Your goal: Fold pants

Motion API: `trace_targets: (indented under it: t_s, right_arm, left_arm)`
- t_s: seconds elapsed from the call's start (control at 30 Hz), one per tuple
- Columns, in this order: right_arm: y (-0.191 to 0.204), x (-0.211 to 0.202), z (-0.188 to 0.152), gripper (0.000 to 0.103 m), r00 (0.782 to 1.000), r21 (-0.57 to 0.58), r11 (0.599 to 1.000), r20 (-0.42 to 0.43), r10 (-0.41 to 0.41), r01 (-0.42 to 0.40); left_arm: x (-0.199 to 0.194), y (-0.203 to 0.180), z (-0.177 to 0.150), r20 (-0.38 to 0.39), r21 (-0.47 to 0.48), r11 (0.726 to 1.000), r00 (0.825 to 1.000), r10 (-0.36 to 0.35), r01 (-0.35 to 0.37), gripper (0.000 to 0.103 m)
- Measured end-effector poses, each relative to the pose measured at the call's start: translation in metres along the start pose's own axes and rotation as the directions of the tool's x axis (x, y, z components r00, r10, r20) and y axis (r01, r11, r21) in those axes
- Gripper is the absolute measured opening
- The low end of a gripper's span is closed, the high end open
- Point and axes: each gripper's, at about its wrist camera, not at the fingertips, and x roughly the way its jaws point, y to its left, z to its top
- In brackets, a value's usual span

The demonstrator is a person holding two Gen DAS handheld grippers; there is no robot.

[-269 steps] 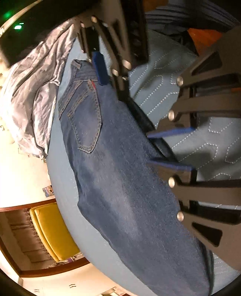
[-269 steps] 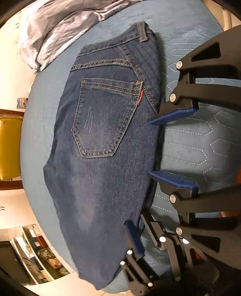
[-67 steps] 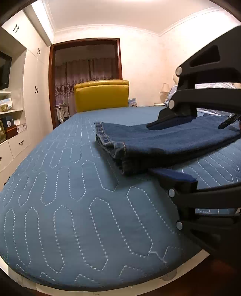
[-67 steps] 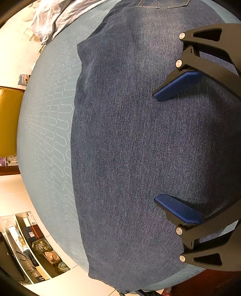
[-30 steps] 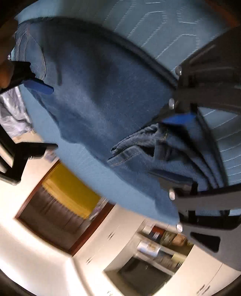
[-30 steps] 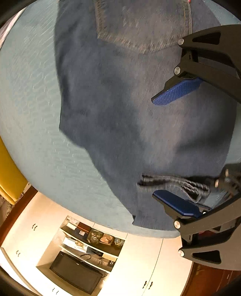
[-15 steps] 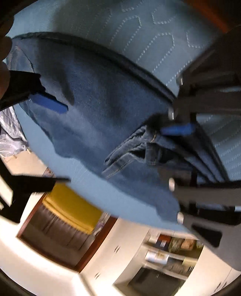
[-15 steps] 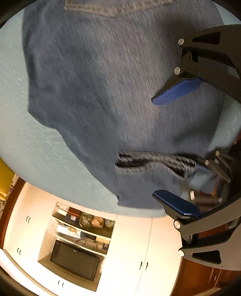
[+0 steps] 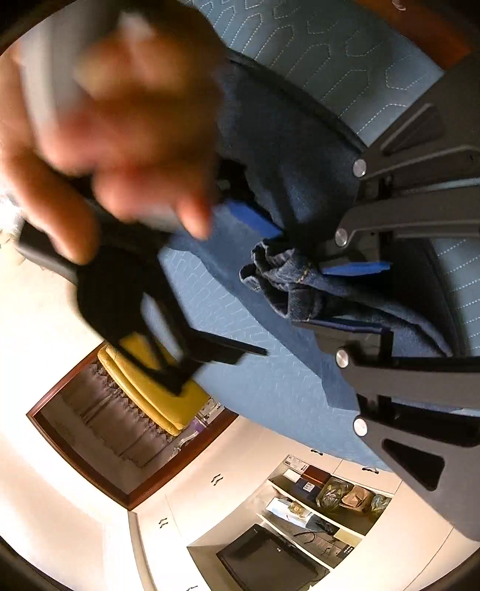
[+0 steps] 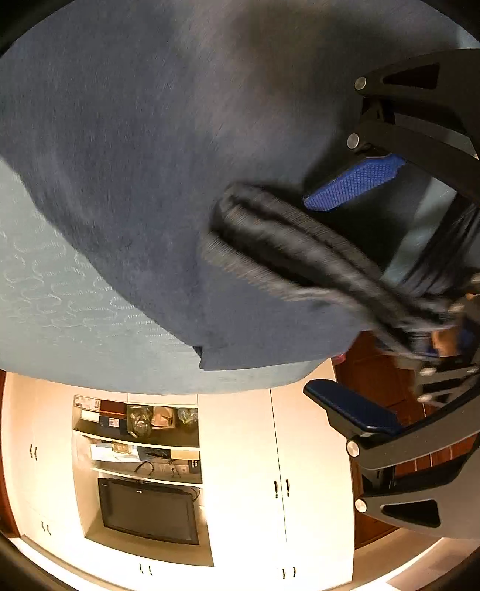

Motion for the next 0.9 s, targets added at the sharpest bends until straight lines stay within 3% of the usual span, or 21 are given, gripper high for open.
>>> trace_targets:
  t_s: [0.07,0.1,0.13,0.23,0.33,0.47,0.53,0.6,0.63,0.67,0.73,0.8,0.83,0.87,0.9]
  right_arm:
    - [0.013,0.006,0.011,0.049,0.998,-0.05,0.997,0.032,-0.061,0.062]
    - [0.024,0.005,0.015,0.035,0.991,-0.111,0.986,0.069,-0.118,0.125]
    - [0.031,0.002,0.016,0.012,0.986,-0.156,0.976,0.091,-0.142,0.155]
    - [0.041,-0.018,0.016,0.012,0.976,-0.256,0.948,0.159,-0.15,0.188]
    - [0.023,-0.047,0.013,0.012,0.966,-0.299,0.933,0.22,-0.138,0.201]
    - [-0.029,-0.043,0.018,0.012,0.966,-0.269,0.935,0.179,-0.189,0.233]
    - [-0.039,-0.039,0.018,0.014,0.968,-0.269,0.937,0.169,-0.183,0.224]
    - [-0.035,-0.041,0.02,0.027,0.968,-0.27,0.936,0.177,-0.181,0.224]
    - [-0.033,-0.042,0.022,0.039,0.968,-0.274,0.935,0.177,-0.178,0.223]
    - [-0.031,-0.044,0.024,0.059,0.968,-0.279,0.936,0.184,-0.168,0.215]
    - [-0.028,-0.05,0.027,0.074,0.959,-0.278,0.931,0.22,-0.176,0.235]
    - [-0.028,-0.051,0.033,0.073,0.957,-0.27,0.933,0.231,-0.177,0.238]
    - [-0.03,-0.049,0.035,0.056,0.955,-0.268,0.93,0.224,-0.193,0.25]
    - [-0.031,-0.045,0.037,0.024,0.952,-0.264,0.924,0.205,-0.228,0.278]
    - [-0.033,-0.041,0.039,0.024,0.95,-0.263,0.919,0.187,-0.249,0.293]
  left_arm:
    - [-0.008,-0.009,-0.004,0.005,0.013,1.0,1.0,0.015,-0.016,0.019]
    - [-0.009,-0.013,-0.003,0.008,0.028,0.999,1.0,0.027,-0.027,0.019]
    - [-0.014,-0.024,-0.003,0.011,0.039,0.998,0.999,0.04,-0.041,0.019]
    - [-0.016,-0.042,0.007,0.035,0.077,0.994,0.997,0.071,-0.074,0.018]
    - [-0.007,-0.079,0.019,0.054,0.141,0.989,0.998,0.03,-0.038,0.017]
    - [0.013,-0.128,0.016,0.004,0.234,0.971,0.999,-0.05,0.048,0.017]
    - [0.013,-0.142,0.011,0.006,0.263,0.965,1.0,-0.013,0.01,0.019]
    - [0.009,-0.142,0.01,0.004,0.249,0.968,1.0,0.002,-0.003,0.023]
    - [0.008,-0.142,0.01,0.004,0.249,0.968,1.0,0.01,-0.01,0.026]
    - [0.007,-0.143,0.01,0.008,0.259,0.966,1.0,0.022,-0.024,0.028]
    - [0.004,-0.148,0.011,0.013,0.3,0.953,0.999,0.033,-0.035,0.028]
    - [0.002,-0.152,0.011,0.004,0.315,0.949,1.0,0.013,-0.014,0.022]
    - [0.003,-0.154,0.01,-0.007,0.321,0.947,1.0,-0.007,0.009,0.017]
    - [0.003,-0.157,0.009,-0.001,0.343,0.939,1.0,0.003,-0.002,0.016]
    - [-0.004,-0.169,0.007,0.004,0.362,0.932,1.0,0.01,-0.011,0.015]
